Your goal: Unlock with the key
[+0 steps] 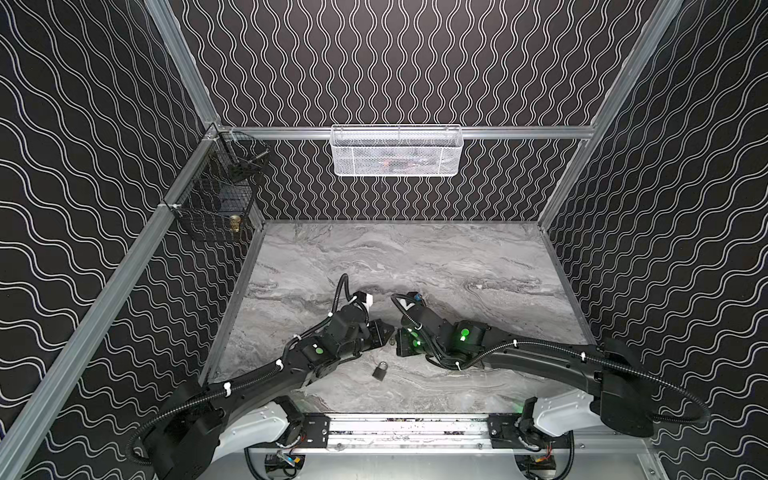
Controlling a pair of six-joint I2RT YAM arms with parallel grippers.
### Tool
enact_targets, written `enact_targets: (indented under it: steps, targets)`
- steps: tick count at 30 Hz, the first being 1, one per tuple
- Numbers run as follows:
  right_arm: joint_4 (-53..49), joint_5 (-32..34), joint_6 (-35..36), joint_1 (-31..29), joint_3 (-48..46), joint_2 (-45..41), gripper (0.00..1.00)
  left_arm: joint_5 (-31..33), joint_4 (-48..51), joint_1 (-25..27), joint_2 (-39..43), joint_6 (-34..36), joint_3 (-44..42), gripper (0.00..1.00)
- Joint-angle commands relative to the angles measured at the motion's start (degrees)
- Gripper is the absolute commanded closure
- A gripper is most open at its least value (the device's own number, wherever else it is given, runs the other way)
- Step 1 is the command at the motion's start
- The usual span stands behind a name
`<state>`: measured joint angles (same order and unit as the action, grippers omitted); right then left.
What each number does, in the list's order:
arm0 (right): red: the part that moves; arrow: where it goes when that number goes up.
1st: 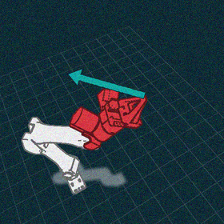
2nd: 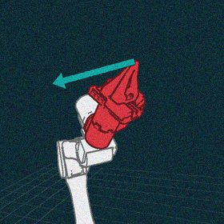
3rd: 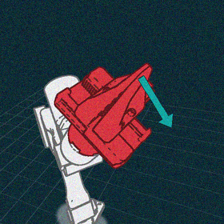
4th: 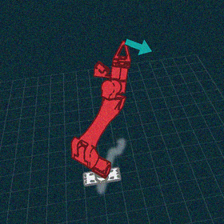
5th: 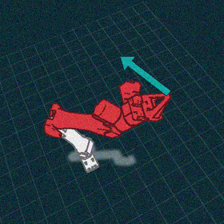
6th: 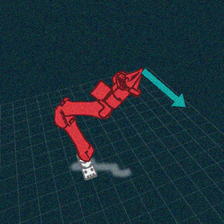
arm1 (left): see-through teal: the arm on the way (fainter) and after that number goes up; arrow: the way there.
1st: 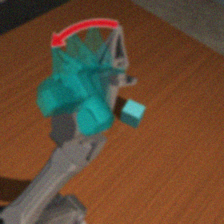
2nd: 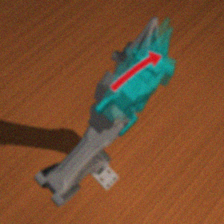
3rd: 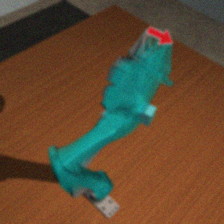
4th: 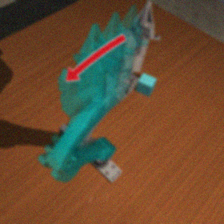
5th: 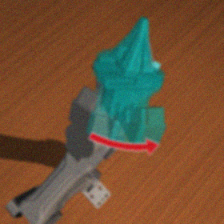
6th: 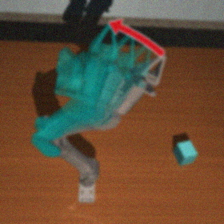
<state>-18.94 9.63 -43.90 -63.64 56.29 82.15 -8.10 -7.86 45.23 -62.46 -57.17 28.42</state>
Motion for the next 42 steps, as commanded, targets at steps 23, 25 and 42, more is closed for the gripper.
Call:
enact_targets:
  steps: [23, 25, 42]
  targets:
    - [0.14, 0.28, -0.4, 1.45, 0.3, -1.32, 0.81, 0.91, -2.49, 0.03, -0.72, 2.3, 2.62, 1.0]
    - [-0.21, 0.43, -0.4, 1.72, 0.07, -2.35, 0.72, 1.45, -2.73, 0.05, -1.24, 3.94, 3.36, 1.0]
    - [17.53, -29.99, 15.55, 16.33, -10.56, -22.78, 0.43, -9.99, -26.32, -3.83, -4.71, 17.37, 6.57, 1.0]
